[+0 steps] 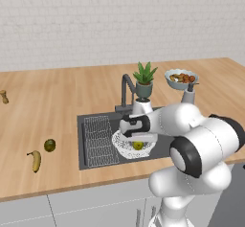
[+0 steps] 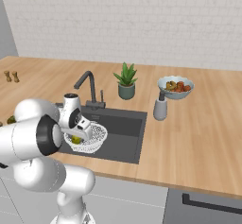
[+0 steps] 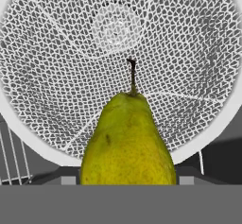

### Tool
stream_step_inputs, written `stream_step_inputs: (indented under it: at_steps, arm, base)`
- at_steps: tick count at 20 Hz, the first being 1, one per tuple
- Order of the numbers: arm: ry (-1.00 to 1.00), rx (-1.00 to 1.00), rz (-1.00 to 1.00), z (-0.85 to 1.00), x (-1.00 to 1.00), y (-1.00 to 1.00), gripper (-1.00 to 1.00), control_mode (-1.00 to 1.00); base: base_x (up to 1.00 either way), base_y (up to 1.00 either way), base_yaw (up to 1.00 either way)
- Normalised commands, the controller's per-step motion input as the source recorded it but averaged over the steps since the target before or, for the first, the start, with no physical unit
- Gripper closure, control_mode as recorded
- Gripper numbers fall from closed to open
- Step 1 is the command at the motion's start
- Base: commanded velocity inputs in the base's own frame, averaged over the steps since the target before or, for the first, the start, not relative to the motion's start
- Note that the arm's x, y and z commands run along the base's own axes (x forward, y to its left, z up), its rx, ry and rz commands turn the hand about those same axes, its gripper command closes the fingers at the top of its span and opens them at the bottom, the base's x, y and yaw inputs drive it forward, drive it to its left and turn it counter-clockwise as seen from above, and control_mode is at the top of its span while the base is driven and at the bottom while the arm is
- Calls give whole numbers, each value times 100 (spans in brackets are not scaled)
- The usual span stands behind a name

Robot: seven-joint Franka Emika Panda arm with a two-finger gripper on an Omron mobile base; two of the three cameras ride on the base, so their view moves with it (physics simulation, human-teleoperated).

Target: Put the colander in the sink, put the banana, pear, kiwi in the colander, and turn on the sink faucet and pour water over the colander.

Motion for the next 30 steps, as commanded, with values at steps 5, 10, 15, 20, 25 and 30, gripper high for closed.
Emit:
stream_step_inputs:
  at_steps: [5, 10, 15, 20, 25, 30]
  arm:
    - [0, 0, 0, 0, 21, 0, 100, -100]
    - [0, -1, 0, -13, 21, 0, 100, -100]
    - [0, -3, 0, -26, 7, 0, 100, -100]
    - [0, -3, 0, -28, 0, 0, -100, -100]
    - [0, 0, 0, -2, 0, 0, -100, -100]
    - [0, 0, 0, 0, 0, 0, -100, -100]
  base:
    - [0, 0, 0]
    - [0, 0, 0]
    - [0, 0, 0]
    - [0, 0, 0]
    - [0, 0, 0]
    - [0, 0, 0]
